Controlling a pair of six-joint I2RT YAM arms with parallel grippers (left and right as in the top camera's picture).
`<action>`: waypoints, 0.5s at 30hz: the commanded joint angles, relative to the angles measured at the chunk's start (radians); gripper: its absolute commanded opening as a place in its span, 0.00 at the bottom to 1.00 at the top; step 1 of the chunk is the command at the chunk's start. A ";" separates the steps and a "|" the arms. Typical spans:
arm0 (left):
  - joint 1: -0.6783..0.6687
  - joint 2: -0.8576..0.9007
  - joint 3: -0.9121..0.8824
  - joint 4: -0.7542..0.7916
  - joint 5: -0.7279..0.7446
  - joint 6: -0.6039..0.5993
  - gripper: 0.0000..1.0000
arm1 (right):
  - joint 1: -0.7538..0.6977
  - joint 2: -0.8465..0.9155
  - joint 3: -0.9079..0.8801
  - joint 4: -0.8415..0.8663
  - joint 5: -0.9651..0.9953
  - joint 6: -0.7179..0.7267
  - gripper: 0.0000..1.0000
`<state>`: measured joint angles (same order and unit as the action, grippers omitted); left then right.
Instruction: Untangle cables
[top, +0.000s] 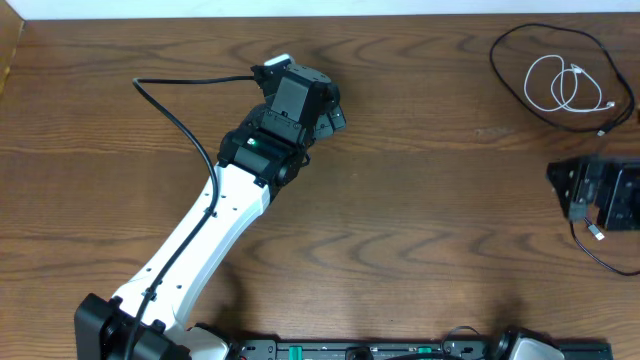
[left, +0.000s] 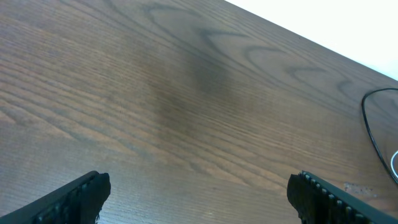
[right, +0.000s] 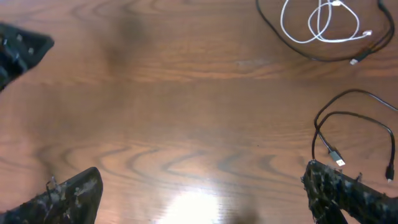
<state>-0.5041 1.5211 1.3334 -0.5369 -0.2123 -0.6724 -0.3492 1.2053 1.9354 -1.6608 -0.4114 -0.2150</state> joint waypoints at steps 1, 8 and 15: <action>0.003 0.007 0.007 -0.002 -0.010 0.014 0.96 | 0.017 -0.090 -0.114 0.084 -0.006 -0.045 0.99; 0.003 0.007 0.007 -0.002 -0.010 0.014 0.96 | 0.193 -0.364 -0.579 0.570 0.100 -0.051 0.99; 0.003 0.007 0.007 -0.002 -0.010 0.014 0.96 | 0.259 -0.649 -1.051 1.044 0.121 -0.013 0.99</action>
<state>-0.5041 1.5211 1.3334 -0.5365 -0.2123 -0.6724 -0.1013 0.6323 1.0100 -0.6910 -0.3164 -0.2417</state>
